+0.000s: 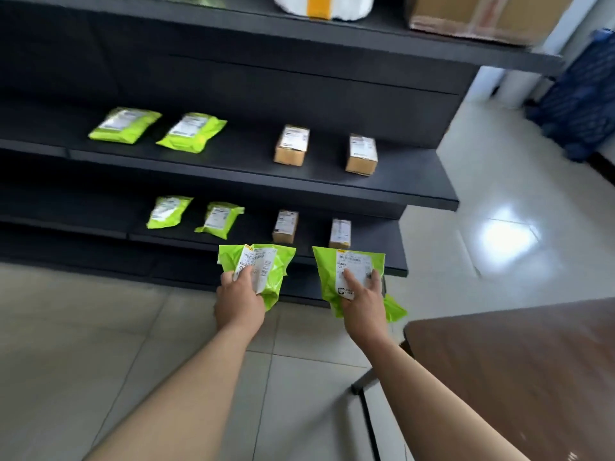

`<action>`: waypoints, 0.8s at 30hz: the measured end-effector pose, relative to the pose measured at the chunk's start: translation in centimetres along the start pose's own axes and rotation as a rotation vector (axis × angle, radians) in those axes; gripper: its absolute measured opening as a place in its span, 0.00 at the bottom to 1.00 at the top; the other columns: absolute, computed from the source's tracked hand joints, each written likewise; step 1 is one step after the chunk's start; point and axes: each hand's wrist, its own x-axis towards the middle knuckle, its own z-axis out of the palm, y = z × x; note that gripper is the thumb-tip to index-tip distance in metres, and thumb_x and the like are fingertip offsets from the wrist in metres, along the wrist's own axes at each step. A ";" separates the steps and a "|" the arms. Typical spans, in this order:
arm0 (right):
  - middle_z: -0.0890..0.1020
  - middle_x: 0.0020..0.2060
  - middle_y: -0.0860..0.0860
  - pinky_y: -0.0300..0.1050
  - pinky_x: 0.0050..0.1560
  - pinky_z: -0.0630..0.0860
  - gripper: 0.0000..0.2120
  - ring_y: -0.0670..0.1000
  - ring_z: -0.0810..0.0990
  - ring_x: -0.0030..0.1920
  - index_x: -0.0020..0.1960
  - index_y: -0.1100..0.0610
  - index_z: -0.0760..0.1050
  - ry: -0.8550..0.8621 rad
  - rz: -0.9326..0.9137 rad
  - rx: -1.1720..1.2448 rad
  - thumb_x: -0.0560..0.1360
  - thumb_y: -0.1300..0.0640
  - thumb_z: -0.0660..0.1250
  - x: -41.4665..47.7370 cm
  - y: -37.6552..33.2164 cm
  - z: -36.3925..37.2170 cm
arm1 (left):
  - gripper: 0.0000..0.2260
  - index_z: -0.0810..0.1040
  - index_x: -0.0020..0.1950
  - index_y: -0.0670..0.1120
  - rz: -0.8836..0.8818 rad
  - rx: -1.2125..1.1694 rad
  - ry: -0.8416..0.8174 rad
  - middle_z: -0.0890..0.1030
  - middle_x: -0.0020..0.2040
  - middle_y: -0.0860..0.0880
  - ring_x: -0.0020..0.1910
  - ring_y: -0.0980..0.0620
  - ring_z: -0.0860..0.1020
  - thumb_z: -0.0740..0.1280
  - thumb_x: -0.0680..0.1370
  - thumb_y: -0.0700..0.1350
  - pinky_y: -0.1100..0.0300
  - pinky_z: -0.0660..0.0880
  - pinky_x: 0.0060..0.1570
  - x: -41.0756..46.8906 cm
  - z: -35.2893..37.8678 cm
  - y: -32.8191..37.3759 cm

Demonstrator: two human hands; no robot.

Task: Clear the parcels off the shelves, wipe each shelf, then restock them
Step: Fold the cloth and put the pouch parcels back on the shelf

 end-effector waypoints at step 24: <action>0.43 0.77 0.57 0.48 0.69 0.66 0.30 0.59 0.62 0.73 0.76 0.47 0.62 -0.339 -0.102 -0.032 0.77 0.65 0.58 5.8 -30.2 25.1 | 0.23 0.68 0.70 0.48 -0.300 0.036 0.026 0.67 0.64 0.43 0.58 0.39 0.72 0.62 0.75 0.39 0.47 0.73 0.57 19.4 -16.1 -28.9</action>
